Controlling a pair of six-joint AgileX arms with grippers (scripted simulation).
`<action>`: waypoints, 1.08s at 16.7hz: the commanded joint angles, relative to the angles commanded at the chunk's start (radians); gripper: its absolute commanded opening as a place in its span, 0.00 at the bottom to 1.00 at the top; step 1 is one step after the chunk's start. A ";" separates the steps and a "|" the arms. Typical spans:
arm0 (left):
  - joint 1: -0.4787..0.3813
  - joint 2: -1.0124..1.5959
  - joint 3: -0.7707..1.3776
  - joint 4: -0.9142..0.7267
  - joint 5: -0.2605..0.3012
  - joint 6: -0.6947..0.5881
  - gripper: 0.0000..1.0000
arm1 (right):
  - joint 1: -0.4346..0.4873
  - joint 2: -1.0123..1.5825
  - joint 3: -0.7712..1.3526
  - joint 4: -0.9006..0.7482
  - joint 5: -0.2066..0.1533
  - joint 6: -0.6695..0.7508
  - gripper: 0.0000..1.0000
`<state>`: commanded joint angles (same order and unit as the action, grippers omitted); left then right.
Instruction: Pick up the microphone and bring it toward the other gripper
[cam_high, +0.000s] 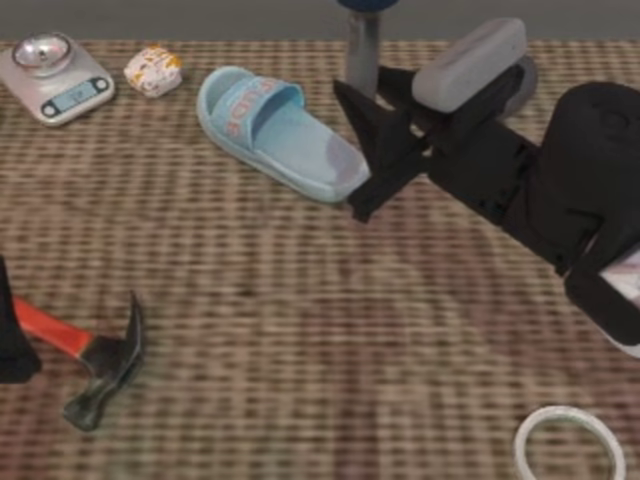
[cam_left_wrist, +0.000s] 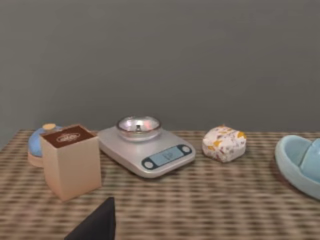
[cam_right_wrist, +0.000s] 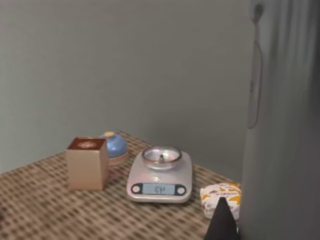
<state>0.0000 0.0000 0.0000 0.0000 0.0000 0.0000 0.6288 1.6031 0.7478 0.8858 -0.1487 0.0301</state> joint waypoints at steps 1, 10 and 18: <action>-0.001 0.002 0.001 0.001 0.001 0.000 1.00 | 0.000 0.000 0.000 0.000 0.000 0.000 0.00; -0.162 0.453 0.277 0.186 0.234 0.008 1.00 | 0.000 0.000 0.000 0.000 0.000 0.000 0.00; -0.345 1.050 0.608 0.409 0.504 0.018 1.00 | 0.000 0.000 0.000 0.000 0.000 0.000 0.00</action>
<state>-0.3454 1.0498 0.6076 0.4094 0.5039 0.0179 0.6288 1.6031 0.7478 0.8858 -0.1487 0.0301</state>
